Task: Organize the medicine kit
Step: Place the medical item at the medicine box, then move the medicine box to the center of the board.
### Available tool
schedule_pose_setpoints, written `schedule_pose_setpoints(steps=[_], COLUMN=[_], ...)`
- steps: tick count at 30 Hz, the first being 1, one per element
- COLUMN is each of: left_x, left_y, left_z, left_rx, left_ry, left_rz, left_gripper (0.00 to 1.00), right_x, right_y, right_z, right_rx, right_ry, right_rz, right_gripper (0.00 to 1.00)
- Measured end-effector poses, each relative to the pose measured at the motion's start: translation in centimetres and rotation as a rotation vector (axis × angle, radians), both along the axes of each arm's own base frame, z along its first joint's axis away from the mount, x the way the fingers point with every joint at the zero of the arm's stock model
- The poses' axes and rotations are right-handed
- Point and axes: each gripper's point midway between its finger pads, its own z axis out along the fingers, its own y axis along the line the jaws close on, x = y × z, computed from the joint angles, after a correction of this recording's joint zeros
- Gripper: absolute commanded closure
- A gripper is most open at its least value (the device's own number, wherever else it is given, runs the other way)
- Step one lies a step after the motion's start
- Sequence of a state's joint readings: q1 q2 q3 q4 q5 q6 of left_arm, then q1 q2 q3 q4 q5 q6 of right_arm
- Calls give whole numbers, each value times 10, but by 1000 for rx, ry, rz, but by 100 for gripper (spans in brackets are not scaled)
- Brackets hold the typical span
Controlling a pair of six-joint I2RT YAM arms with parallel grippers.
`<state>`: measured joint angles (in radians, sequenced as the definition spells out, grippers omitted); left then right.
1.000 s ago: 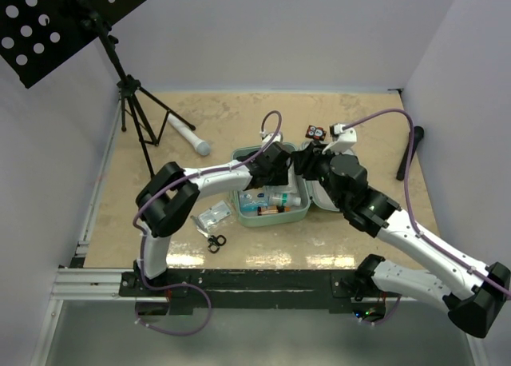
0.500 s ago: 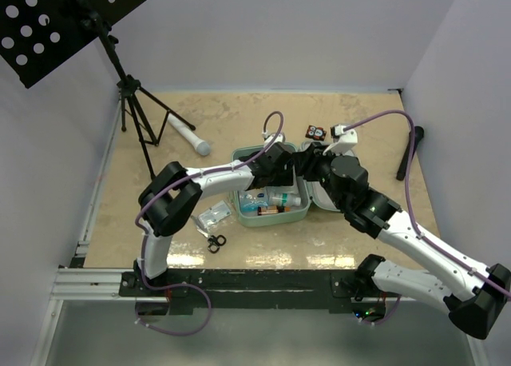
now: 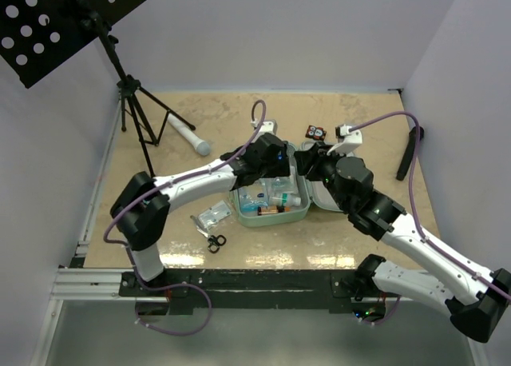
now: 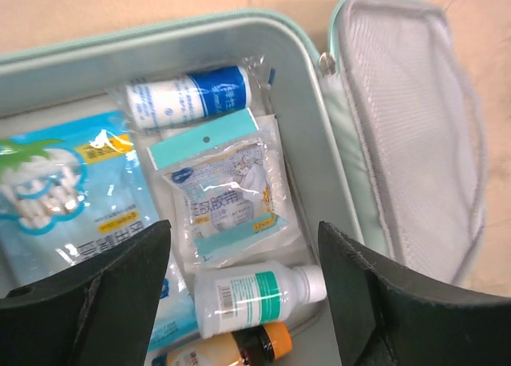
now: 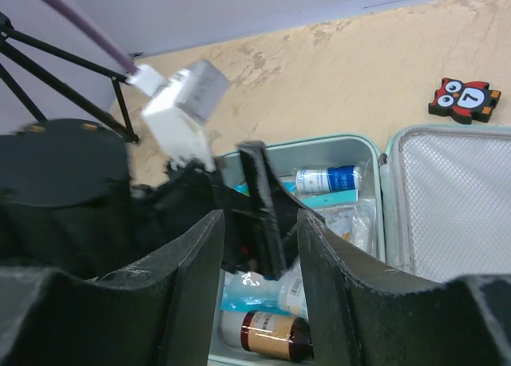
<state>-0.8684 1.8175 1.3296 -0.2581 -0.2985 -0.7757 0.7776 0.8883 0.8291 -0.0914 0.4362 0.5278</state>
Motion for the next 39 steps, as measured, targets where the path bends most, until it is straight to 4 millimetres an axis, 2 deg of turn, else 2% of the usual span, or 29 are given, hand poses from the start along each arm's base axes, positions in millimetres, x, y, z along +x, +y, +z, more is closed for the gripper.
schedule_pose_setpoints(steps=[3,6,10,12,14,19,23,28,33,39], left_x=[1,7,16,18,14,-6,-17,-24,-25,-22], left_y=[17,48,89,102,111,128,139,149,150,144], left_z=[29,52,62,56,42,2,-18,-35,-54,-56], left_rx=[-40,-64,-42,-16,18,107,156,203,239,224], left_ry=[-43,-82,-110,-108,-86,4,49,83,120,123], left_rz=[28,87,137,140,127,101,103,104,93,81], left_gripper=[22,22,21,21,21,20,20,33,46,66], right_x=[0,-1,-1,-1,-1,-1,-3,-7,-7,-10], right_y=[0,-1,-1,-1,-1,-1,-3,-5,-5,-6], right_z=[-1,-2,-3,-3,-3,-4,-3,5,4,0], right_rx=[-2,-6,-10,-10,-10,-12,-3,26,36,38], right_ry=[2,6,9,9,9,16,16,1,7,16], right_rz=[0,0,0,0,0,-1,-2,-3,-3,2], right_gripper=[53,53,53,53,53,53,54,53,54,54])
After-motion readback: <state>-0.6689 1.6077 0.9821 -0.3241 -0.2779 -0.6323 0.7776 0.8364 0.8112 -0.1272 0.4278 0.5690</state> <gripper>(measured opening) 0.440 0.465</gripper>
